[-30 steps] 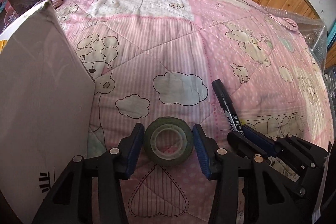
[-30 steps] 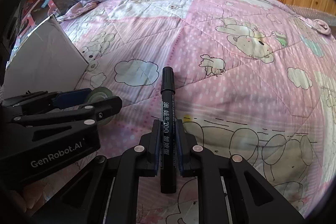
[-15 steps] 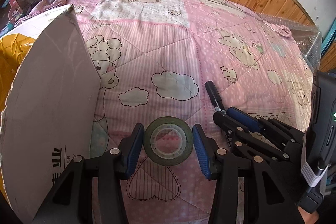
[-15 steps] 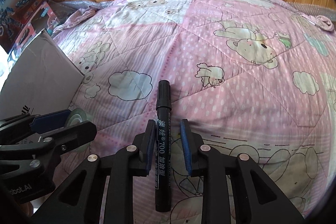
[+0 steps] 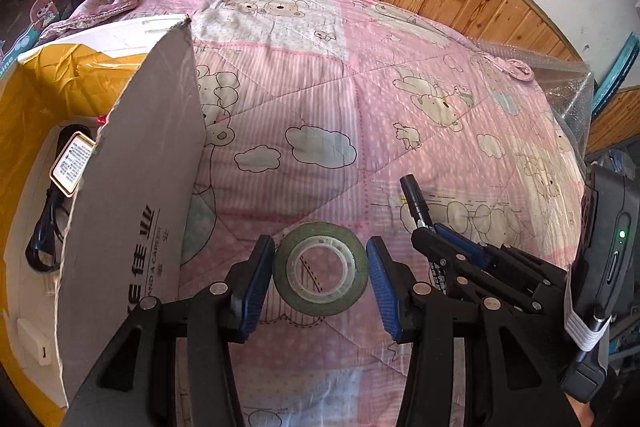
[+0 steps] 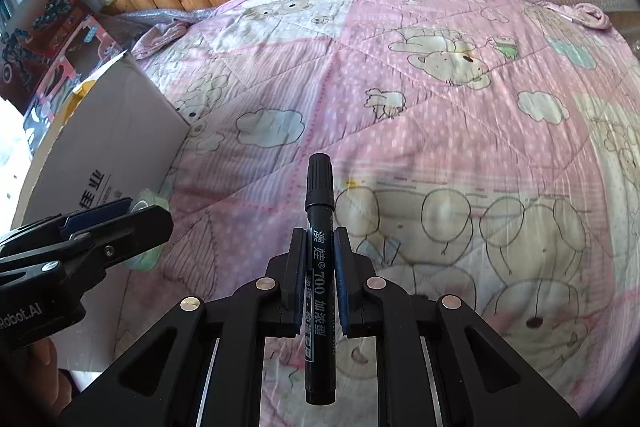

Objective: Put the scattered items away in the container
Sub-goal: 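Carry the tape roll and black marker over the white box with both tools, then open both tools to drop the tape roll and marker into the box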

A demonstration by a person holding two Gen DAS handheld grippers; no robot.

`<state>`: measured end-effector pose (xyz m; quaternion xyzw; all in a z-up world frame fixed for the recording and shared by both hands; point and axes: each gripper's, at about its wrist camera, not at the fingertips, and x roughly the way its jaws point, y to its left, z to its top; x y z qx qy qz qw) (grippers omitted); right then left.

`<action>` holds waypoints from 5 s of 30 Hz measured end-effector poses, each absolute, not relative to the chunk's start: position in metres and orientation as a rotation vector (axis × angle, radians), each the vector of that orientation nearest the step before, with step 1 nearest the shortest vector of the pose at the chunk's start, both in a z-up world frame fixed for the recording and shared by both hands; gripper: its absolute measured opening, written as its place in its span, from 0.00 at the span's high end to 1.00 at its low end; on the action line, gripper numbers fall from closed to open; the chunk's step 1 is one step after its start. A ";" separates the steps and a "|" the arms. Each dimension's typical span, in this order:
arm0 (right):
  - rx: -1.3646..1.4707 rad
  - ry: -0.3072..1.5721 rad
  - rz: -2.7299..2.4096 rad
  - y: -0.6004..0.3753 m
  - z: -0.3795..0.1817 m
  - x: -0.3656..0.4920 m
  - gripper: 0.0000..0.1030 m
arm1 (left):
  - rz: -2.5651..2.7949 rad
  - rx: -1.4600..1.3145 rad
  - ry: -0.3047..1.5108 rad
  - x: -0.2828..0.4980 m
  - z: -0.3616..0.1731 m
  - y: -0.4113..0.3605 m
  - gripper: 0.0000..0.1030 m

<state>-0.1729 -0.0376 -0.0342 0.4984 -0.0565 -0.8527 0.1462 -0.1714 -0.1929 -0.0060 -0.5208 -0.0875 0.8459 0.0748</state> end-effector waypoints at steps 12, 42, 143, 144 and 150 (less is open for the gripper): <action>1.447 -0.159 -2.453 -0.037 -0.019 -0.096 0.87 | 2.518 -1.556 -0.282 -0.106 0.009 -0.192 0.53; 1.330 -0.087 -2.445 -0.073 0.028 -0.014 0.87 | 2.556 -1.442 -0.320 -0.020 0.058 -0.208 0.53; 1.222 0.241 -2.215 -0.302 0.074 -0.120 0.86 | 2.763 -1.548 -0.600 -0.088 0.050 -0.431 0.53; 1.223 0.251 -2.217 -0.304 0.073 -0.122 0.86 | 2.757 -1.558 -0.606 -0.090 0.048 -0.432 0.53; 1.245 0.292 -2.229 -0.307 0.065 -0.138 0.86 | 2.747 -1.588 -0.596 -0.099 0.047 -0.433 0.53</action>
